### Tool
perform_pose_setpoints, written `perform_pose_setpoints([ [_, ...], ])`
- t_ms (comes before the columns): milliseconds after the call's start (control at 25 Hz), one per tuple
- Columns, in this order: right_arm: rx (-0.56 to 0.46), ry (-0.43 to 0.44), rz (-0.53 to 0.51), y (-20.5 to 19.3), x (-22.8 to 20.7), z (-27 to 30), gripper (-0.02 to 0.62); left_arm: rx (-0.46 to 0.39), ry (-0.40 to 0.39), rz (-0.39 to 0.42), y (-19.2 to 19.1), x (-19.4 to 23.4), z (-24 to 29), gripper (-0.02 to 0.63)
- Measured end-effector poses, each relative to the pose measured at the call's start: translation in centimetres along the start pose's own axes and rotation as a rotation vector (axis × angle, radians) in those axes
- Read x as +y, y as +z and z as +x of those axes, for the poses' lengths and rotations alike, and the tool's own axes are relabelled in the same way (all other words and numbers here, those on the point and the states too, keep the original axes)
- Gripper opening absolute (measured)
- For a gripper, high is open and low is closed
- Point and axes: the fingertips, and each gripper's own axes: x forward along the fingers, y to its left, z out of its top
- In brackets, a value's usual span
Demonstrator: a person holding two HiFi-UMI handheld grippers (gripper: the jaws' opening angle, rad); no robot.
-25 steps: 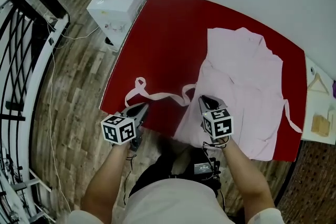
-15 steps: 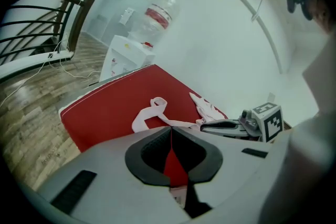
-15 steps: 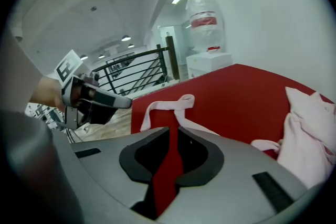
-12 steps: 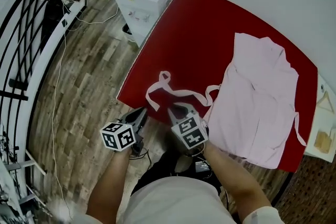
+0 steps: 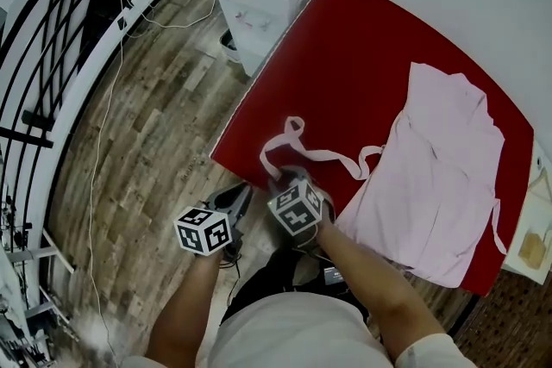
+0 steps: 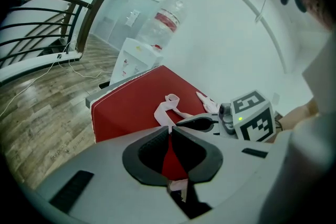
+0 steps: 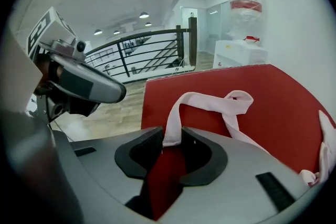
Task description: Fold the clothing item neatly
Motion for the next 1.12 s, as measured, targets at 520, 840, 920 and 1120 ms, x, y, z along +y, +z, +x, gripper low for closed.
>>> perform_pose_setpoints([
  [520,-0.166,-0.024,0.051,3.5,-2.2,-8.3,0.046,0.037,-0.030,0.155,-0.1,-2.9,3.1,0.009],
  [840,-0.209,-0.155,0.134,1.8,-7.3,-14.5,0.045,0.122,-0.054,0.170,-0.6,-4.8,7.1,0.124],
  [920,-0.207,-0.197,0.127,1.0,-8.7,-16.1,0.044,0.144,-0.031,0.168,-0.5,-4.5,8.2,0.132],
  [1120,-0.176,-0.291,0.092,-0.8,-12.1,-19.5,0.044,0.202,0.040,0.161,0.7,-3.0,10.9,0.141],
])
